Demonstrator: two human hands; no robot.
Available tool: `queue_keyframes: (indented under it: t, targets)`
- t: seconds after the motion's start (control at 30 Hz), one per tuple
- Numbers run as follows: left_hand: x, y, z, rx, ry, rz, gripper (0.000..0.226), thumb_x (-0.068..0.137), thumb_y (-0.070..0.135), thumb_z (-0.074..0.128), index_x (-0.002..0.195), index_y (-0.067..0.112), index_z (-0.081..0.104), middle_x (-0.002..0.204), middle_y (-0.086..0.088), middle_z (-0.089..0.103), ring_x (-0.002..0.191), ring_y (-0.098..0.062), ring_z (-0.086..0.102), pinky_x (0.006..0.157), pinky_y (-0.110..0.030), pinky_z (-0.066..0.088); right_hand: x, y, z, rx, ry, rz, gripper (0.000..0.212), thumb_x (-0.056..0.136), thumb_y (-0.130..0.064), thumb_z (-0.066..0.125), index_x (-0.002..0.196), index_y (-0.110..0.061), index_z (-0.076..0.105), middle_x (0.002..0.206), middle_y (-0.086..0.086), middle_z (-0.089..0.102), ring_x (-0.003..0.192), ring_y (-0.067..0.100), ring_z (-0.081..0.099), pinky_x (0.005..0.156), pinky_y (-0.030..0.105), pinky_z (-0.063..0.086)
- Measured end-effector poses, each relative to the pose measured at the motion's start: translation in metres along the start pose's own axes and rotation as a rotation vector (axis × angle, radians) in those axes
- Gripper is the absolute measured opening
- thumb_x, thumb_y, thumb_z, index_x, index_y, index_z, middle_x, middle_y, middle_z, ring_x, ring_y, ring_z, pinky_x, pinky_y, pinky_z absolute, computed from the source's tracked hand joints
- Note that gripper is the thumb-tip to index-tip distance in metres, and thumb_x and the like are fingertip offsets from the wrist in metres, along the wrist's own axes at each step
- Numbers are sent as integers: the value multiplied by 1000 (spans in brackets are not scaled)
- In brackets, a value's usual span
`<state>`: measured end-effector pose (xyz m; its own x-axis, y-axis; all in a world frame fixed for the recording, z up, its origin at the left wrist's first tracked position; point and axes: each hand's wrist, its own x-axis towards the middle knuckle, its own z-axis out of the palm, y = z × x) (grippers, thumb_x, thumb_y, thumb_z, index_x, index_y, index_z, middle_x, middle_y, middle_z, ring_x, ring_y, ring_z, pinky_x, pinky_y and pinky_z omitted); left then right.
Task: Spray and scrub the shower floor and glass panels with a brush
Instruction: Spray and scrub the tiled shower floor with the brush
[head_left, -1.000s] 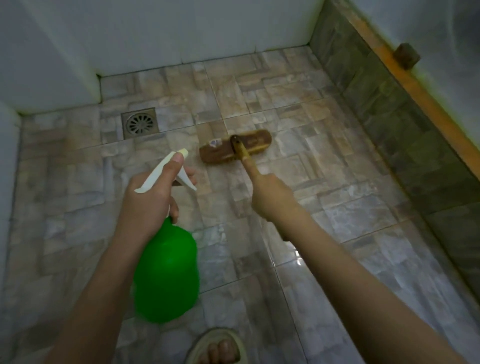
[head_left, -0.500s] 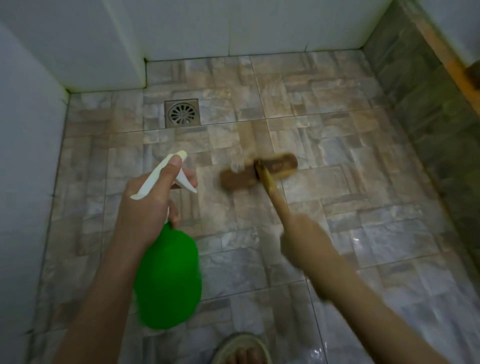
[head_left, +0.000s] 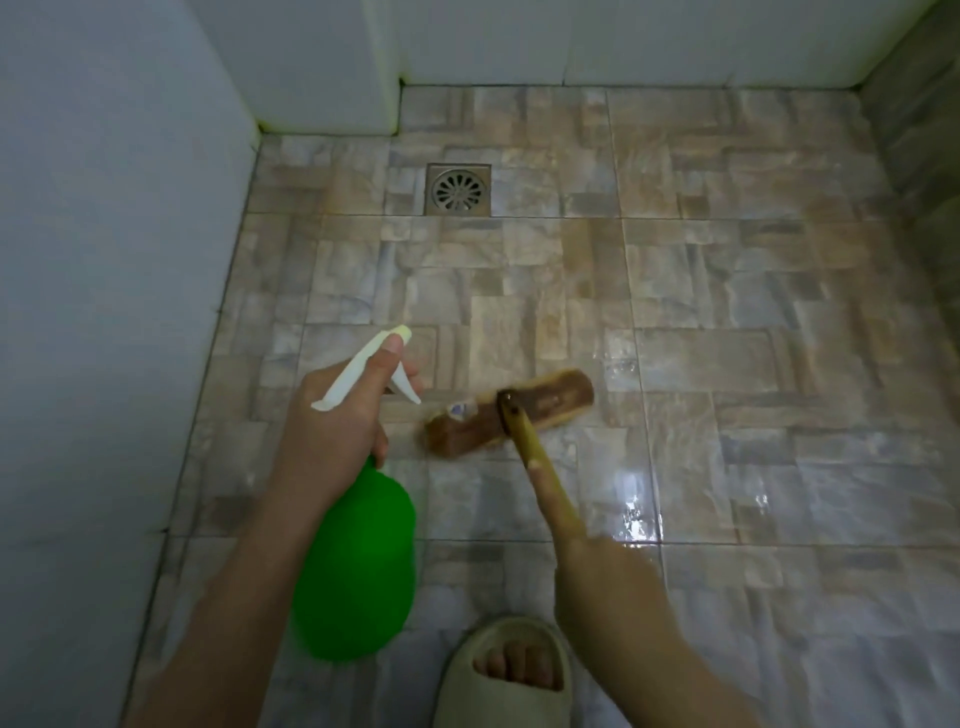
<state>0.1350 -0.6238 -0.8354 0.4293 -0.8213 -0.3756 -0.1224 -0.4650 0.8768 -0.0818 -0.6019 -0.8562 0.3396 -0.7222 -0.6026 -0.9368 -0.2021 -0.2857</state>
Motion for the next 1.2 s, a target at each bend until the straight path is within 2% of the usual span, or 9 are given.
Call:
queue_keyframes:
  t: [0.17,0.27,0.37,0.47,0.6,0.73,1.03,1.13,1.2]
  targets:
    - [-8,10,-19,-26,84,15,33,94,61,52,69,55,72,91,-1,78,40,-19,47,53,-29,44,115,-41,-34,-66,169,-134,91,91,3,41,150,-37,-16,71,6,50,48,15,37,44,29,27]
    - [-5,9,-39,-95,140,53,30,90,60,53,70,52,74,90,5,79,50,-31,53,50,-28,42,98,-42,-25,-37,156,-116,93,91,3,39,148,-41,-21,67,0,42,51,14,42,47,29,35]
    - [2,5,-52,-125,181,56,30,87,59,52,71,51,76,89,6,79,55,-40,54,52,-28,42,32,-36,1,-78,12,-126,88,94,-1,33,144,-39,-29,88,5,56,70,19,57,65,33,42]
    - [16,3,-56,-98,207,41,28,84,62,54,72,50,76,90,6,79,69,-52,62,53,-29,44,80,-54,-16,-84,106,-141,88,94,0,34,147,-37,-24,81,4,51,53,12,39,59,32,40]
    - [29,9,-62,-107,235,46,29,84,65,52,69,53,74,88,8,78,38,-18,48,53,-30,44,184,-86,-65,-128,149,-229,89,90,4,40,152,-38,-9,104,22,60,57,20,46,47,32,35]
    - [41,15,-59,-148,200,38,30,90,61,55,72,49,75,87,3,79,43,-22,49,56,-32,44,133,-55,-58,-38,164,-86,105,86,5,46,143,-48,-25,67,2,48,51,15,46,46,29,39]
    - [69,37,7,-134,18,13,41,86,64,54,70,35,78,96,5,78,56,-34,64,47,-30,44,188,-8,-110,84,288,46,98,87,5,45,147,-51,-10,90,10,56,66,23,57,59,40,56]
    - [72,46,27,-139,-25,24,30,84,66,54,67,52,73,90,-15,76,46,-25,56,53,-33,45,121,24,-90,115,244,186,105,86,2,46,140,-55,-25,71,5,56,54,18,55,46,30,47]
    - [75,51,41,-150,-36,23,34,91,58,55,65,49,74,86,-11,77,38,-19,51,55,-35,47,88,31,-82,139,212,270,107,86,0,46,137,-54,-30,65,4,55,50,16,52,45,29,45]
